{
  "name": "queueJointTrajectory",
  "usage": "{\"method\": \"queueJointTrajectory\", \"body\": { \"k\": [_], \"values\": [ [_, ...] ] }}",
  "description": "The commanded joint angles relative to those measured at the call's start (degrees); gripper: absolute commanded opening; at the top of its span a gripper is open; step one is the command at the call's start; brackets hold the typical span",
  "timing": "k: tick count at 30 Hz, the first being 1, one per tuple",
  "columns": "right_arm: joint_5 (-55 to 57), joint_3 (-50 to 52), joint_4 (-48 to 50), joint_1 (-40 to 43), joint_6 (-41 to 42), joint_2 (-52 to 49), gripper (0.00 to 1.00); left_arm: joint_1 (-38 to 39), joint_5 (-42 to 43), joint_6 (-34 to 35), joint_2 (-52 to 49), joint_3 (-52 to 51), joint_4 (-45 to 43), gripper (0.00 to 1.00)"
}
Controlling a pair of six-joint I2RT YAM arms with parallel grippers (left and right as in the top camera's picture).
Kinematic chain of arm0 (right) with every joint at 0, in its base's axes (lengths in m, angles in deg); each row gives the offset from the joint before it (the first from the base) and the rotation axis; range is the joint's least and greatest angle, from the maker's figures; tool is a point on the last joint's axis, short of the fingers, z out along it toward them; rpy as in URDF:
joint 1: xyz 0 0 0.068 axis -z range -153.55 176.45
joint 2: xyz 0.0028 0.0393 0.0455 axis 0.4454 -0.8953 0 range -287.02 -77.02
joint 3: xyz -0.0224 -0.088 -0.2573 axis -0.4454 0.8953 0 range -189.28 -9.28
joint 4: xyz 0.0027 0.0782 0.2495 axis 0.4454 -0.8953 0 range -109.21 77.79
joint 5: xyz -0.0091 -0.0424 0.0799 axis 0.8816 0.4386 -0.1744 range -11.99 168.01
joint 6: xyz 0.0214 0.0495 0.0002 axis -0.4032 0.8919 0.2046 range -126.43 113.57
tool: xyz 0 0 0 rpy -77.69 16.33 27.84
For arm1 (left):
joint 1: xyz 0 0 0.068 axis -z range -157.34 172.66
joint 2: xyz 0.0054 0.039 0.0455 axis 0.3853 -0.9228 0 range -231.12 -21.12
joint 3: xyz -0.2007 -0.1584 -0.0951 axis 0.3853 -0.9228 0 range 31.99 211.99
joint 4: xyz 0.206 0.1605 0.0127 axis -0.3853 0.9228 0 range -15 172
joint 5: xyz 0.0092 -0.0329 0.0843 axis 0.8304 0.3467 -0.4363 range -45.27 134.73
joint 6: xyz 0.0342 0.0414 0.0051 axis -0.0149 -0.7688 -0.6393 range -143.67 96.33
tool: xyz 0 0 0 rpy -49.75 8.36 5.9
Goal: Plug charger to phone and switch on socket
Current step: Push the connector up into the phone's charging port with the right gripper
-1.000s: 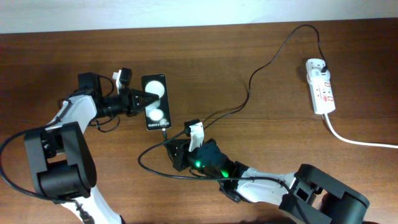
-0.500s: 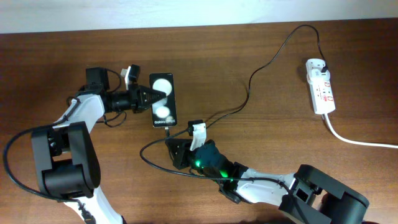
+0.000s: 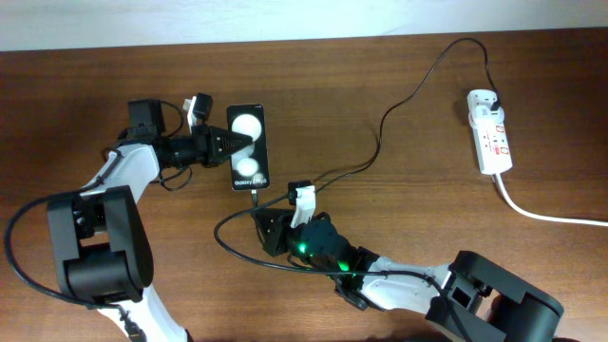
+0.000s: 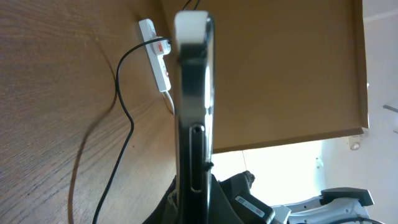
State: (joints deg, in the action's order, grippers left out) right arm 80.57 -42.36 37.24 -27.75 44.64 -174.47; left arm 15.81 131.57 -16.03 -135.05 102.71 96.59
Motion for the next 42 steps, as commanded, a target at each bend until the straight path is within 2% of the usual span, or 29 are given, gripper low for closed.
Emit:
{"method": "queueJointTrajectory", "body": {
  "k": [1,42],
  "values": [
    [1.18,-0.04,0.33,0.31,0.22,-0.44,0.04,0.92,3.17,0.52,-0.28,0.09,-0.11,0.00],
    [-1.40,-0.15,0.17,0.20,-1.07,-0.44,0.04,1.22,3.19,0.70,-0.28,0.09,-0.55,0.00]
  ]
}}
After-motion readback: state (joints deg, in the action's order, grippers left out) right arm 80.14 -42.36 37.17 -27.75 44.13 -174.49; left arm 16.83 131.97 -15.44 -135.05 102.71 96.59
